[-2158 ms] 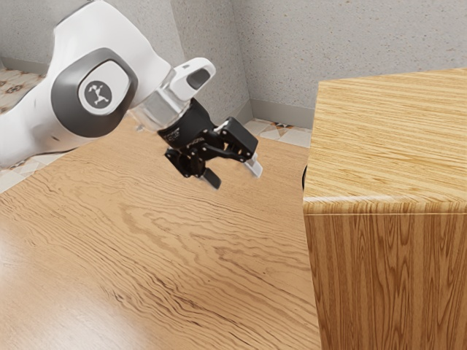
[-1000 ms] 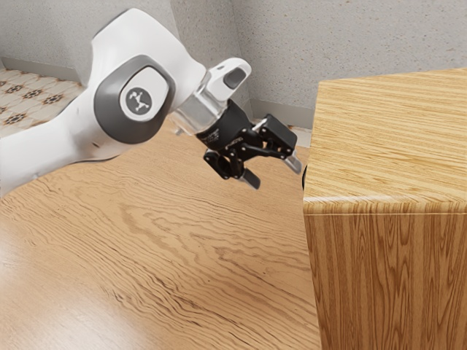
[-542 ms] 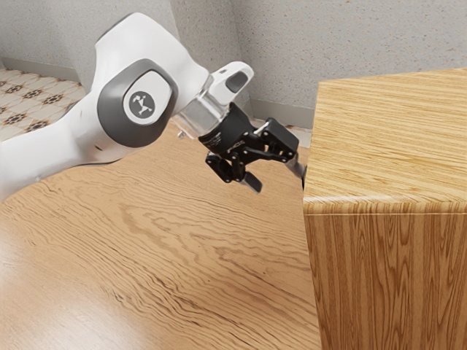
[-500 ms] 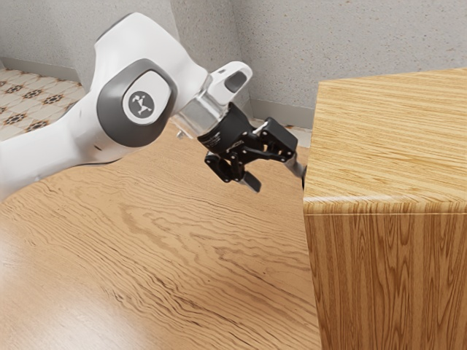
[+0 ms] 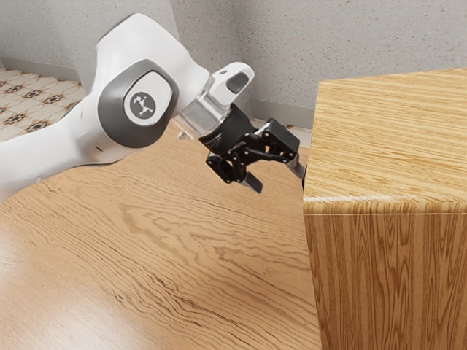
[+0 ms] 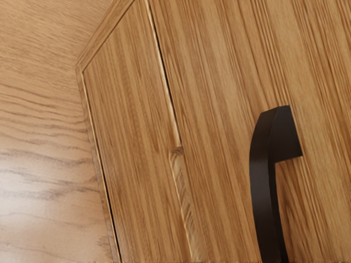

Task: Pull the drawer handle with one arm to open the drawer

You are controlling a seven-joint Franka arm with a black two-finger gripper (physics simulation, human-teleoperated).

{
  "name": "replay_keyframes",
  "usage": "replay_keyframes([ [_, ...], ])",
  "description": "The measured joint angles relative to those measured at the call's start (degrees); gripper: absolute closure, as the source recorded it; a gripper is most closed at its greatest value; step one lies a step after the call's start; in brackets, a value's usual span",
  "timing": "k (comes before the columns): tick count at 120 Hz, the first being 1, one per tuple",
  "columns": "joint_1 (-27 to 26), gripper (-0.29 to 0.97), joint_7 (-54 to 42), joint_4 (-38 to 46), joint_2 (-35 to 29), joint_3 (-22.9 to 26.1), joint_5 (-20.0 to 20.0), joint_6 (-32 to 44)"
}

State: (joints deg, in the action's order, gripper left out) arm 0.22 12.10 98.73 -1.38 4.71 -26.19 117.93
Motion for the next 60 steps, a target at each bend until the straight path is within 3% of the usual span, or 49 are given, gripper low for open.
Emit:
replay_keyframes([
  [60, -0.58, 0.00, 0.02, 0.81, 0.83, -0.21, -0.01, -0.04],
])
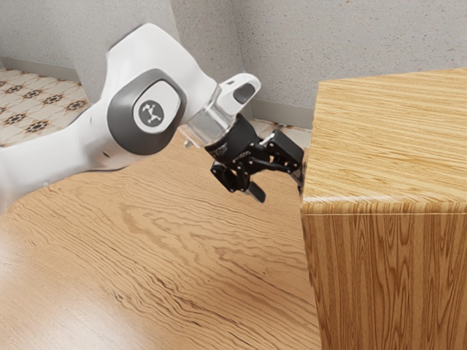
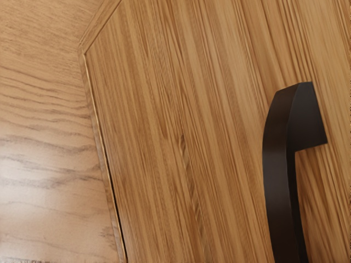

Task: Pull the drawer handle with one arm to open the drawer

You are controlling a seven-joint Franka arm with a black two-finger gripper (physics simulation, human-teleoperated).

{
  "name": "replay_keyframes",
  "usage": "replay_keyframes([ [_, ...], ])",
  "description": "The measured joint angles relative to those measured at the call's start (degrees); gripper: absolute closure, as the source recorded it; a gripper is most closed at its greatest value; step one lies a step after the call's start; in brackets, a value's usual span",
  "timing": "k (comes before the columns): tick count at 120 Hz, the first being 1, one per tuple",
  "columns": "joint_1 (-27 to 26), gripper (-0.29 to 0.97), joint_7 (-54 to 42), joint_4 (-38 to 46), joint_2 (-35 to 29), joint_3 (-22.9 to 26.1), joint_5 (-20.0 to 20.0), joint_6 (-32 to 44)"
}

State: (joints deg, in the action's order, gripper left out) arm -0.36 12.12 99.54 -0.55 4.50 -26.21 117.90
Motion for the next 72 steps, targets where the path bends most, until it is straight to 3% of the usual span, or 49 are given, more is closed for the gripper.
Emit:
replay_keyframes([
  [72, 0.27, 0.00, -0.17, 1.93, -1.14, -0.94, 0.01, -0.37],
])
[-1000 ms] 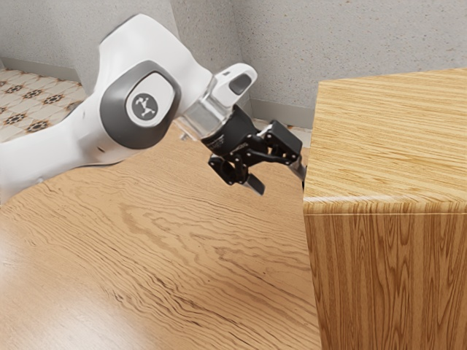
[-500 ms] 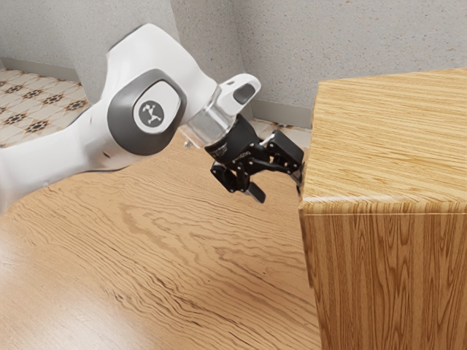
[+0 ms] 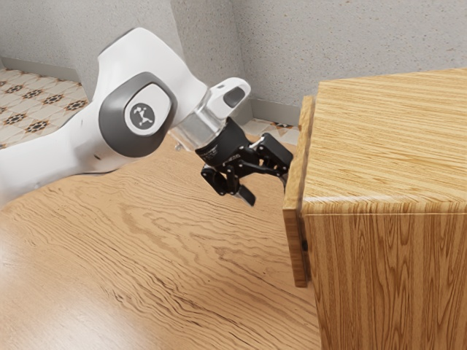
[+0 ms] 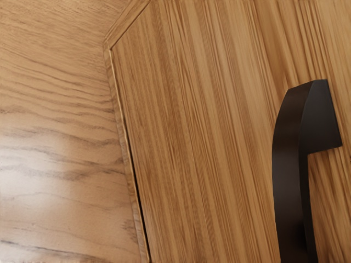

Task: Pull the drawer handle with one arm to open the drawer

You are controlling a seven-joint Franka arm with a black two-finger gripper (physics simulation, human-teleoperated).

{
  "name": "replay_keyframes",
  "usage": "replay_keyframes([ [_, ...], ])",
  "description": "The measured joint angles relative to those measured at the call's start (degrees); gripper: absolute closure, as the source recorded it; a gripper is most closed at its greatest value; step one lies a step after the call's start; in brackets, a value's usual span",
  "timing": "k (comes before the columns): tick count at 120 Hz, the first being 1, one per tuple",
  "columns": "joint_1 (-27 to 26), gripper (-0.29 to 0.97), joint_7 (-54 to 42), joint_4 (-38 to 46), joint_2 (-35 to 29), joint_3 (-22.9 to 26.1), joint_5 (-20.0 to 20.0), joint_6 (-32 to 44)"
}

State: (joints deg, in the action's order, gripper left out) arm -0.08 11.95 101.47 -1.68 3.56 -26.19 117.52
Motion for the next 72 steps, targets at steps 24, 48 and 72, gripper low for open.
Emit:
replay_keyframes([
  [24, 0.55, 0.00, -0.12, 1.42, -1.30, -0.61, -0.01, -0.21],
  [48, 0.62, 0.00, -0.23, 2.63, -2.27, -1.84, 0.05, -0.29],
  [72, 0.66, 0.00, -0.33, 3.96, -3.35, -2.94, 0.08, -0.35],
])
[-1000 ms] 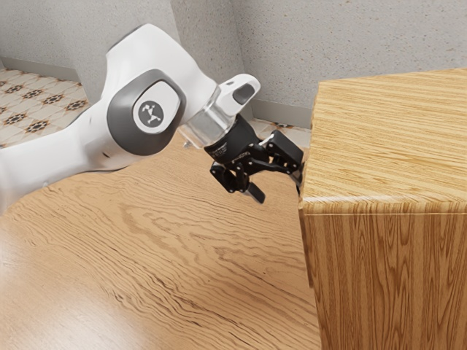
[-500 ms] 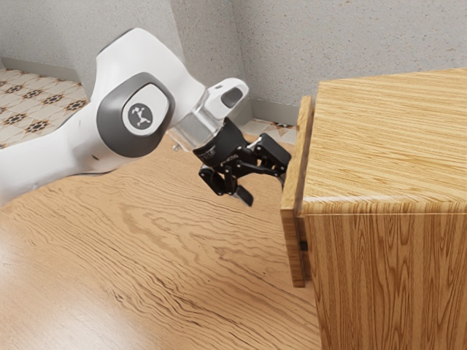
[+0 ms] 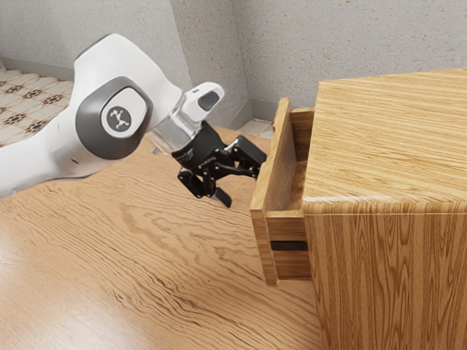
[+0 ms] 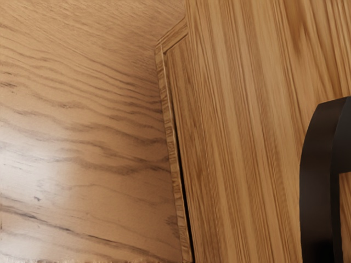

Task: Pull the drawer handle with one arm to open the drawer

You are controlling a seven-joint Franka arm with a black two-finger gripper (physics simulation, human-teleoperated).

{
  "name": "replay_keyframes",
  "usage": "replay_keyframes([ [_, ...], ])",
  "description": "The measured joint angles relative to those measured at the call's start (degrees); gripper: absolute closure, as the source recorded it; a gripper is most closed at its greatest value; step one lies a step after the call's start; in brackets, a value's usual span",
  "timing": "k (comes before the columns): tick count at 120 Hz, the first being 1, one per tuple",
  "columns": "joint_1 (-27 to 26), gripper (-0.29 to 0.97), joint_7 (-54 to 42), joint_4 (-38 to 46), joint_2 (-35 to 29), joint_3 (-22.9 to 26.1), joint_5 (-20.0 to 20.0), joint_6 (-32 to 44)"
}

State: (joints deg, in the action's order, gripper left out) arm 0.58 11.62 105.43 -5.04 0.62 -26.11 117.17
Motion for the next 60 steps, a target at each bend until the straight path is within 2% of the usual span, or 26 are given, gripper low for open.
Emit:
replay_keyframes([
  [60, 0.65, 0.00, -0.41, 4.58, -4.15, -3.65, 0.06, -0.45],
])
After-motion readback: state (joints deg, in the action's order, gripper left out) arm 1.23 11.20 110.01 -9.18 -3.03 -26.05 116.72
